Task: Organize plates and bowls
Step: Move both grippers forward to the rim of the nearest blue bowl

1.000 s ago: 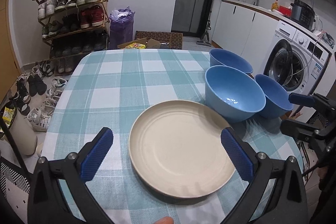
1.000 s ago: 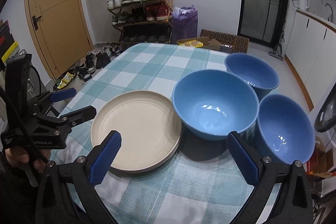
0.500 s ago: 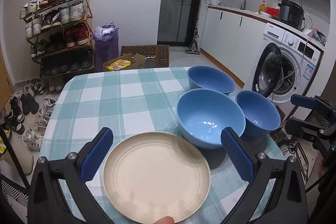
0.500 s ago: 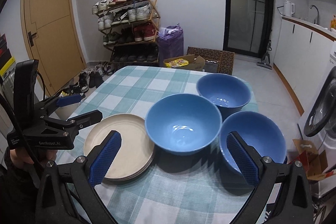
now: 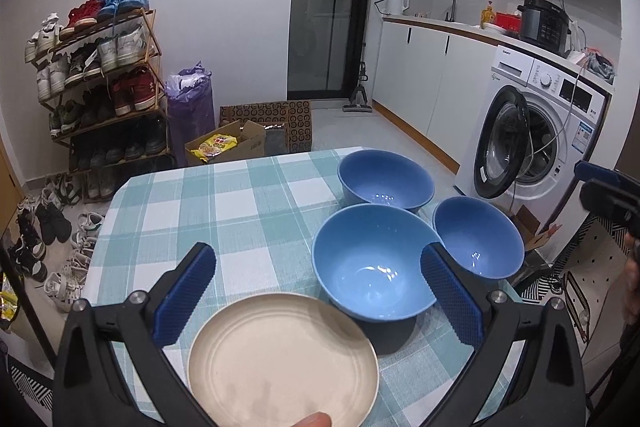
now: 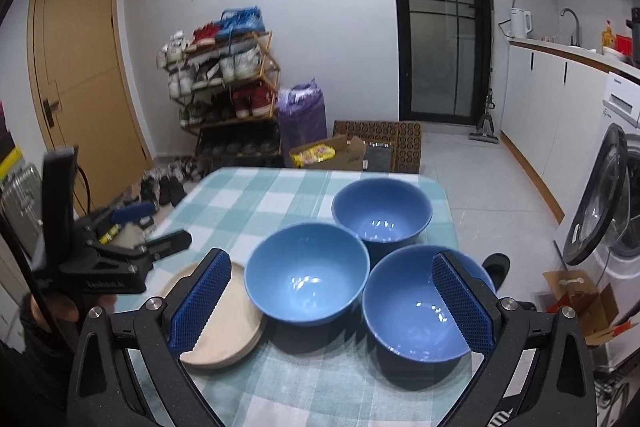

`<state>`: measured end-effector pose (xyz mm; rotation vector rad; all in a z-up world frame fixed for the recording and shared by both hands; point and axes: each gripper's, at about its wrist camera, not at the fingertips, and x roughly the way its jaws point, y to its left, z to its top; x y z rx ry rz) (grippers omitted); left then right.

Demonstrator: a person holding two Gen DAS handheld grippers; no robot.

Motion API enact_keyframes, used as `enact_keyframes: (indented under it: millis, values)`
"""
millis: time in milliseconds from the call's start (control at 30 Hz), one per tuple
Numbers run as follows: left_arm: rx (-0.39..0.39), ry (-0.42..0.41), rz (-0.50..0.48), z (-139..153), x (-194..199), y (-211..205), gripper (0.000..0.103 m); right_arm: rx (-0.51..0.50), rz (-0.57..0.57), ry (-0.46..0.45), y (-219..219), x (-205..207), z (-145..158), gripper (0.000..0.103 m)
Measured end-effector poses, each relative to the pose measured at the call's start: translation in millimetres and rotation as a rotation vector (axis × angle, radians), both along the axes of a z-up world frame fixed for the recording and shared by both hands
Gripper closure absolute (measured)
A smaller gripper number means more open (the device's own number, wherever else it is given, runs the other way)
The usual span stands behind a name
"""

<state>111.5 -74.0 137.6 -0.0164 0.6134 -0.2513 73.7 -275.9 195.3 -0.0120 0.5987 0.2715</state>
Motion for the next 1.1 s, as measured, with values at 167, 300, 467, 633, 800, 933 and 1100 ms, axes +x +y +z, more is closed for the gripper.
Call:
enact_keyframes:
  millis: [167, 300, 467, 633, 800, 933, 1100]
  values:
    - [0.001, -0.017, -0.001, 10, 9, -1, 0.000, 0.082, -0.004, 0.001, -23, 8, 21, 0.001]
    - [-0.002, -0.020, 0.002, 16, 21, -3, 0.000, 0.092, -0.014, -0.010, -35, 18, 35, 0.001]
    - [0.002, -0.010, 0.005, 18, 37, -7, 0.000, 0.086, -0.033, 0.004, -44, 35, 39, 0.001]
    - [0.002, -0.001, 0.006, 18, 52, -12, 0.000, 0.090, -0.055, 0.024, -51, 51, 35, 0.001]
    - [0.008, 0.010, 0.007, 18, 69, -19, 0.000, 0.090, -0.074, 0.041, -60, 65, 31, 0.001]
    - [0.015, 0.016, 0.002, 18, 83, -27, 0.000, 0.086, -0.085, 0.060, -65, 78, 26, 0.001]
    - [0.030, 0.018, -0.003, 20, 102, -36, 0.000, 0.066, -0.101, 0.088, -72, 95, 17, 0.001]
